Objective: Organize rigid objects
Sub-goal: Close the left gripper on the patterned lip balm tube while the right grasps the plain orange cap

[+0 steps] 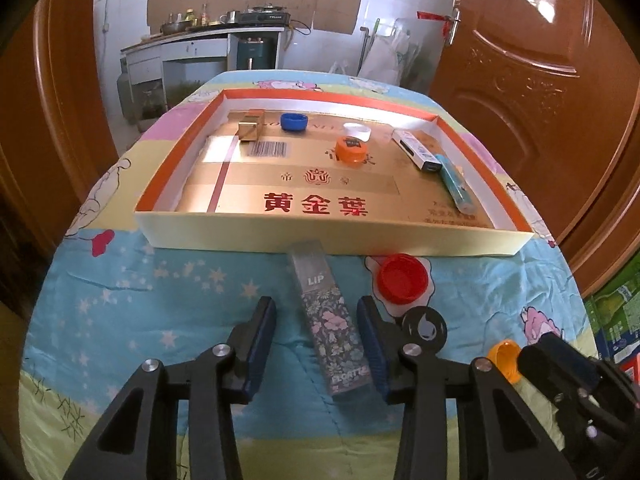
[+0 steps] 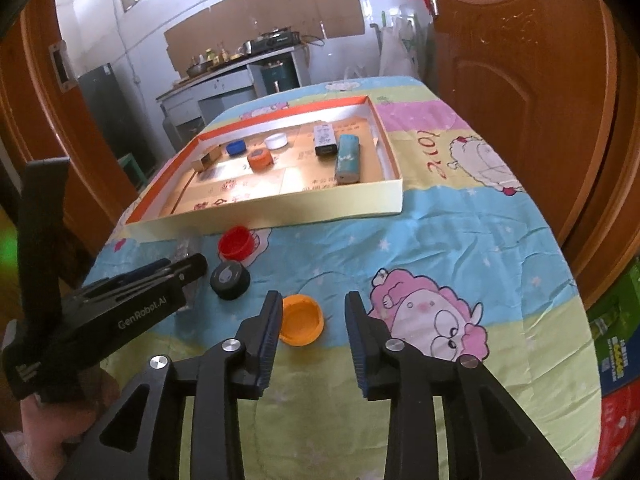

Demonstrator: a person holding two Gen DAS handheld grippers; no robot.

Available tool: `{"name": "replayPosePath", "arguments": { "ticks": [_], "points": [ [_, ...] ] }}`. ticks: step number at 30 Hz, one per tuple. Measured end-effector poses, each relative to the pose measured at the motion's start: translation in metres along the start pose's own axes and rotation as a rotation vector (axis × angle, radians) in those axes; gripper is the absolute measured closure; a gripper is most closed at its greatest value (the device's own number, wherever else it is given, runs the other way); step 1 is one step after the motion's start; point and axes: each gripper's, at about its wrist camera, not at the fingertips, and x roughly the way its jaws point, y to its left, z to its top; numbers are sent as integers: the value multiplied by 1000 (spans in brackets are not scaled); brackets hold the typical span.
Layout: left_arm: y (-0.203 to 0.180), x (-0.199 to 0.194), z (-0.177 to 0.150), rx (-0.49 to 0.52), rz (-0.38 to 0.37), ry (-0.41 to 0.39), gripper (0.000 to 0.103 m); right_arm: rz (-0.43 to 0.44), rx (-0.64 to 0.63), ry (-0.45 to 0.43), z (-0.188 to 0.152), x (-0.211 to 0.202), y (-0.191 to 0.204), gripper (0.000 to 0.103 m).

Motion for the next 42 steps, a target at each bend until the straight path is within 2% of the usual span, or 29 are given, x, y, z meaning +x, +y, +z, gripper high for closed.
{"name": "replayPosePath", "arguments": {
  "ticks": [5,9,15,16,18,23,42],
  "points": [
    [1,-2,-1,22,-17,-2,67,4,-15,23,-4,10,5,68],
    [-2,-3,-2,44,-34,-4,76,9,-24,31,-7,16,9,67],
    [0,-4,-3,43,-55,-6,77,-16,-84,37,-8,22,20,68],
    [0,-5,-3,41,-58,-6,77,-23,-92,37,-8,22,21,72],
    [2,-5,-3,35,-64,-8,79,-28,-101,37,-8,23,23,72],
    [4,-8,-3,35,-70,-12,82,-27,-96,40,-8,22,24,72],
    [12,-39,2,29,-90,-68,82,-3,-109,-4,3,0,36,72]
  ]
}}
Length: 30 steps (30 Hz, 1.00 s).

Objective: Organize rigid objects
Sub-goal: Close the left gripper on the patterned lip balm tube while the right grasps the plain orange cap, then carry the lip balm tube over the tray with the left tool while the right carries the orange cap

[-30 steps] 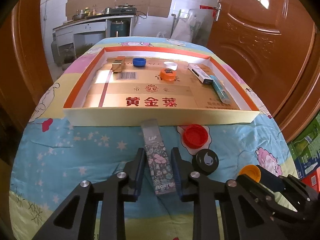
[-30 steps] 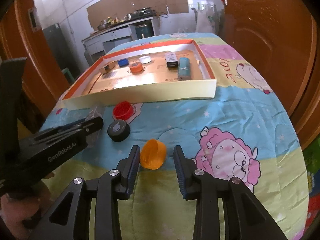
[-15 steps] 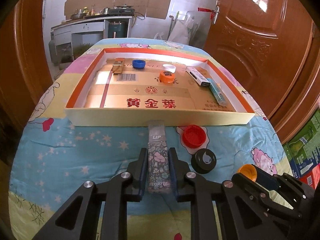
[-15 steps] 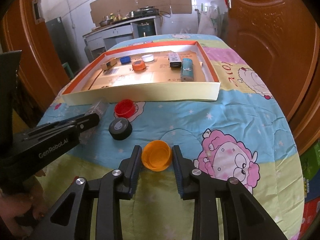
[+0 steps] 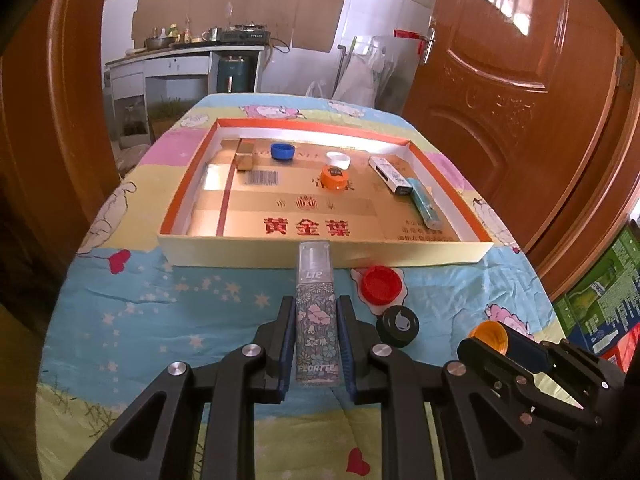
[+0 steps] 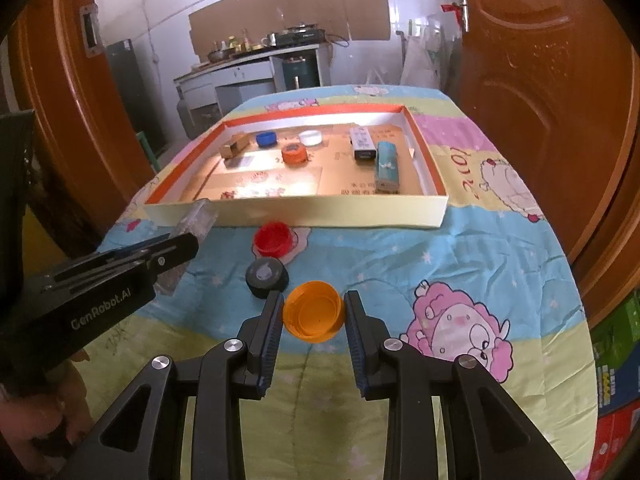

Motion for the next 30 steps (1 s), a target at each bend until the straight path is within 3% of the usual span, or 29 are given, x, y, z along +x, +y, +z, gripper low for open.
{"name": "replayPosePath", "arguments": {
  "ticks": [30],
  "points": [
    [15,-28,34,-24,10,-79,82,50,-22,-113,49,-18,17,72]
  ]
}}
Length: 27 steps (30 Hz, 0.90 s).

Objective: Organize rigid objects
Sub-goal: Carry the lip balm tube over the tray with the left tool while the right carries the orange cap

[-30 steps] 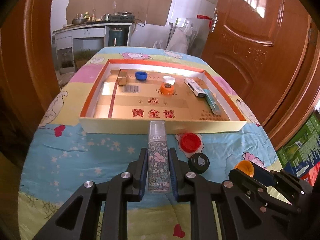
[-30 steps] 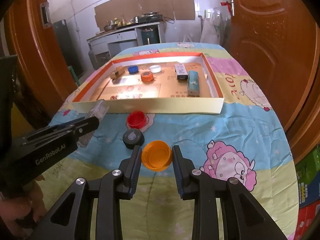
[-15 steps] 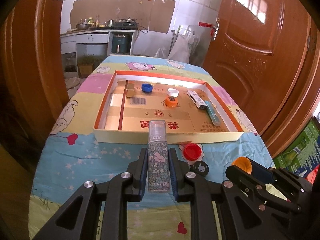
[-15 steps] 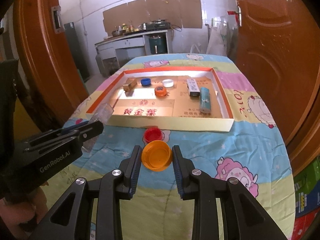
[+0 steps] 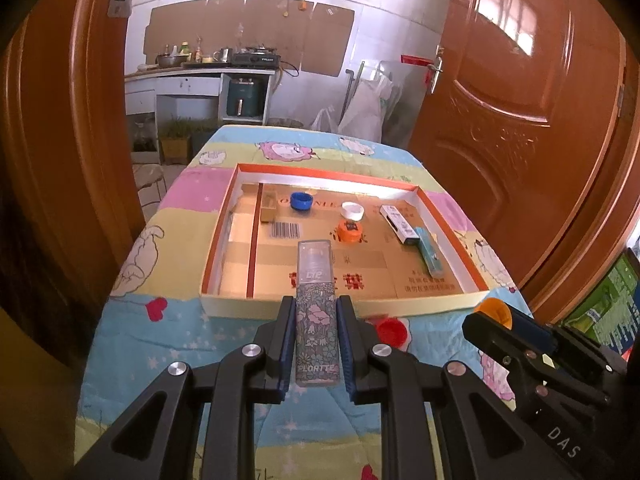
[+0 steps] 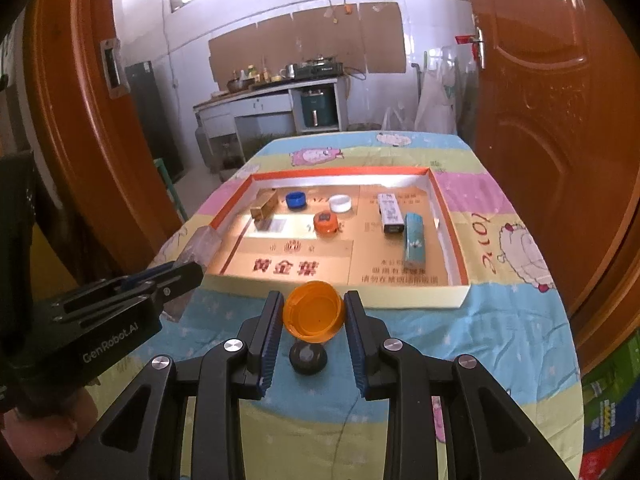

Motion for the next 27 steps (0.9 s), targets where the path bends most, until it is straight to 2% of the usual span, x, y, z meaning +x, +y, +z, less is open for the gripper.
{"name": "replayPosePath", "arguments": {
  "ticks": [27],
  "points": [
    [5,49,37,0,12,41,82,19,47,-2,43,49,-22,72]
  ]
}}
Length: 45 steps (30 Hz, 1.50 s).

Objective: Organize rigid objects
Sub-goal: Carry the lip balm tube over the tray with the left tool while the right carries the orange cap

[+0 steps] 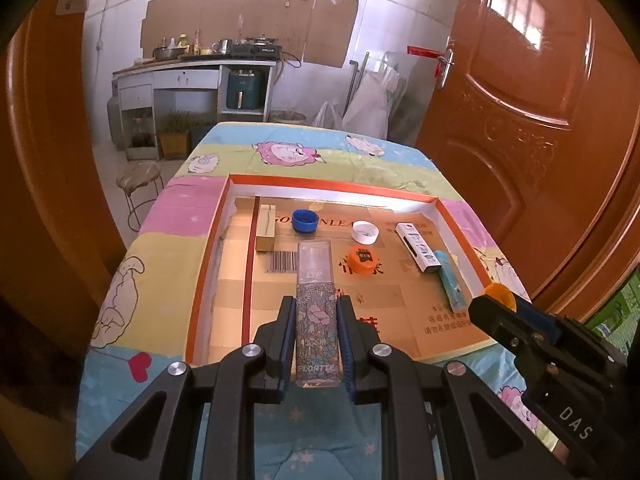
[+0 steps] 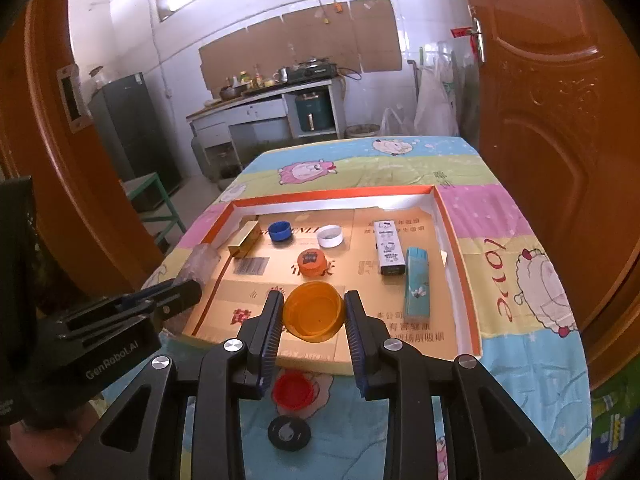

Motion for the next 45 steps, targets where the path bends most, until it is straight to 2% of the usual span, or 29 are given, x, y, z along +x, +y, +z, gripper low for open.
{"name": "replayPosePath", "arguments": {
  "ticks": [21,45],
  "points": [
    [0,50,26,3,13,47,82,-1,24,41,24,50,-22,72],
    [5,89,33,7,24,99,82,-1,35,80,33,95,-32,72]
  ]
}}
